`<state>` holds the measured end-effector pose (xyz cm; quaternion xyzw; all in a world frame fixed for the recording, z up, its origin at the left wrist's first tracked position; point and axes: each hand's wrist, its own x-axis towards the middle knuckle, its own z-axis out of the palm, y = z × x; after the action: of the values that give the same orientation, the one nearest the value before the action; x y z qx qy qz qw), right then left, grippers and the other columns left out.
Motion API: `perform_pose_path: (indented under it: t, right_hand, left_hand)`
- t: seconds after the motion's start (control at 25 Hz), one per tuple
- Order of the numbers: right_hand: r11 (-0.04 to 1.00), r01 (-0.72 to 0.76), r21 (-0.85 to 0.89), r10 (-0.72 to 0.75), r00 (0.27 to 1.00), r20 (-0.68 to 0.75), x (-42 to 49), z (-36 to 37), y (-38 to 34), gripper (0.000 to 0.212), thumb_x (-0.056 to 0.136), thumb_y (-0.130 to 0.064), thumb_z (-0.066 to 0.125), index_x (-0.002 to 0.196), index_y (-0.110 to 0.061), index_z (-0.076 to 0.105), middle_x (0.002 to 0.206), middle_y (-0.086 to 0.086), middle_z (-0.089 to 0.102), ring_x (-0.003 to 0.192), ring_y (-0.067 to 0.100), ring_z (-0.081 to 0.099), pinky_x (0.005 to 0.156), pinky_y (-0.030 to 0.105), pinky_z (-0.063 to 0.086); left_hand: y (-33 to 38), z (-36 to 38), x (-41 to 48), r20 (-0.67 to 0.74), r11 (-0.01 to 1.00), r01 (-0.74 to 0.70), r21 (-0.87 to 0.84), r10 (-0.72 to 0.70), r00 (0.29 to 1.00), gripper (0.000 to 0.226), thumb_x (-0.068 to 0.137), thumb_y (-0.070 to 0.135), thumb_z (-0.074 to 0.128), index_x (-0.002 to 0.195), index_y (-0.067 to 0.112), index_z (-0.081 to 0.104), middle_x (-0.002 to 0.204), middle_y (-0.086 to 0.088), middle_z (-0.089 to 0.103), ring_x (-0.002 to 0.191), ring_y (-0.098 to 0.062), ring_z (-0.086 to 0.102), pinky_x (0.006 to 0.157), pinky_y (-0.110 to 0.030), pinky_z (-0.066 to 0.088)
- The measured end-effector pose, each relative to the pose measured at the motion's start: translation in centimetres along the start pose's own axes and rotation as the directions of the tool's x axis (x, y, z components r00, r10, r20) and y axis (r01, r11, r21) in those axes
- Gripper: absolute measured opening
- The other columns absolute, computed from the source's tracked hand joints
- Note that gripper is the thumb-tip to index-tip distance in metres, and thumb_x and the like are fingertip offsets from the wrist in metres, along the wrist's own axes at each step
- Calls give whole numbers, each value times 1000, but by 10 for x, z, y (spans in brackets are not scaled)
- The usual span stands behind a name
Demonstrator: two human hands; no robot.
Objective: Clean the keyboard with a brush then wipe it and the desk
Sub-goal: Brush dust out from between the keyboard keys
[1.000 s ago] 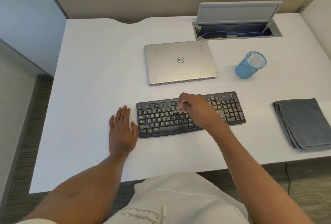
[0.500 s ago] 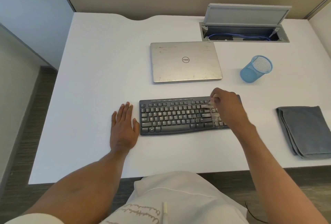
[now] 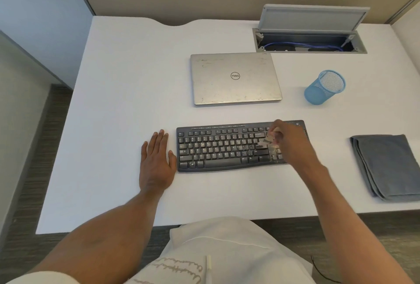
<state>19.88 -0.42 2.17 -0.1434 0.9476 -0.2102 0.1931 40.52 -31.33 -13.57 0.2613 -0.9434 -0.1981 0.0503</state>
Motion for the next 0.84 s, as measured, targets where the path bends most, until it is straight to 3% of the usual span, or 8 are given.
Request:
perform_pose_path:
  t: [0.16,0.36,0.52,0.68,0.76,0.84]
  right_hand:
    - [999,12,-53,-15,998,-53,-5,4,-7,27,96,8,49,105,-14,61,94,8,68,71,12,59,55,27,44]
    - [986,156,65,-162,981,108,-21,51,-60,26,105,-2,42,103,-18,63,86,3,69,59,12,52,51,24,36]
    - [990,29,138,-41,996,83,-19,38,-43,26,105,-4,42,99,-16,64,82,7,67,63,20,57,53,29,40]
    - [990,-64,122,65,998,-4,-18,8,-18,26,100,3,46,97,-16,63,82,2,63,63,16,58,45,22,39]
    - [991,-62,119,63,998,-7,-17,8,-21,26,100,7,44,101,-10,63,87,3,61,59,4,53,41,11,34]
    - [991,17,135,-16,1000,-6,-18,18,-32,24,102,2,45,102,-12,64,88,3,65,57,7,52,45,17,37]
  left_hand:
    - [-2,2,0,-2,1000,-5,-1,5,1000,64,105,36,28,165,15,34,175,4,24,164,-10,10,134,-42,5]
    - [-2,2,0,0,1000,-6,-3,6,1000,65,104,37,27,165,15,33,175,4,24,163,-10,10,134,-41,4]
    - [-2,2,0,-7,1000,-7,-9,7,1000,64,104,36,29,165,15,34,175,4,26,163,-11,12,134,-40,4]
    - [-2,2,1,-3,1000,-5,-3,5,1000,64,105,36,29,165,16,34,175,4,25,163,-10,11,134,-39,3]
    - [-2,2,1,-3,1000,-11,4,11,1000,64,105,37,28,165,16,34,175,4,25,163,-10,11,134,-38,2]
    - [-3,2,0,-4,1000,-16,-3,16,1000,64,105,37,27,165,16,34,175,5,25,163,-9,11,134,-38,2]
